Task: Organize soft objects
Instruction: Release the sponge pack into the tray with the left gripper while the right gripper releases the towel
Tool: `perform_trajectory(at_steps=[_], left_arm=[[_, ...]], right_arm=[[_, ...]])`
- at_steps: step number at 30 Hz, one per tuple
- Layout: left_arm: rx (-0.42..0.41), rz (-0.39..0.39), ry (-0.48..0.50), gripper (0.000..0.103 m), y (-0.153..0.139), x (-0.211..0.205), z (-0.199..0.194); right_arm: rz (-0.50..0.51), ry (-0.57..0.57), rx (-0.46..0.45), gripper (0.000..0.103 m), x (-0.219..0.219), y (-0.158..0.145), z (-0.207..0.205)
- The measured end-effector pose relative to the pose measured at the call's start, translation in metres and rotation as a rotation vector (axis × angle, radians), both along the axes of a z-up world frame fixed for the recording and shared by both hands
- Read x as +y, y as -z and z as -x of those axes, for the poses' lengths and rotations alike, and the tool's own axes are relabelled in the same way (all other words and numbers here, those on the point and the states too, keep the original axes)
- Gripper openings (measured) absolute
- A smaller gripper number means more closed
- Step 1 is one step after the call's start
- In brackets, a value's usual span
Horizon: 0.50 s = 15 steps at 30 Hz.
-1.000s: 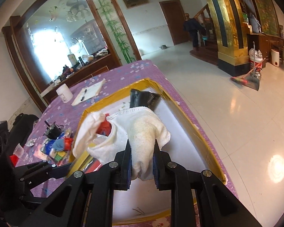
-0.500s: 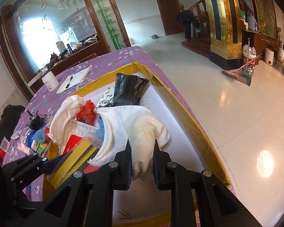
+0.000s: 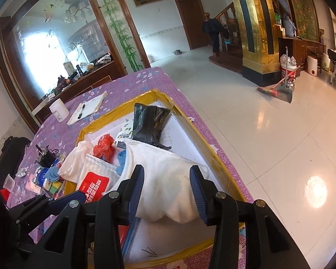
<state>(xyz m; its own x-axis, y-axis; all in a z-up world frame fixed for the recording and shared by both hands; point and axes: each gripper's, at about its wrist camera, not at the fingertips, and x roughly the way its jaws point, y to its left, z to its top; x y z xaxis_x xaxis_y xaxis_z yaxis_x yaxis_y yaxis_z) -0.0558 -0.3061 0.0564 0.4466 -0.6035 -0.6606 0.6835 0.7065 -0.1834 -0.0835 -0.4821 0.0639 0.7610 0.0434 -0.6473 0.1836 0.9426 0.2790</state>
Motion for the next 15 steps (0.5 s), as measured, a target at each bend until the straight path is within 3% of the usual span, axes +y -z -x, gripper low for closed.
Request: perform_trajectory(at_steps=[6, 10, 15], left_arm=[[-0.017, 0.015, -0.006, 0.057, -0.015, 0.014, 0.009], [-0.034, 0.016, -0.026, 0.057, -0.024, 0.031, 0.016], [-0.034, 0.025, -0.065, 0.057, -0.027, 0.057, 0.019]], right_arm=[[-0.007, -0.017, -0.037, 0.046, 0.009, -0.012, 0.007], [-0.015, -0.058, -0.049, 0.056, 0.026, -0.018, 0.006], [0.007, -0.133, -0.049, 0.056, 0.059, -0.021, -0.001]])
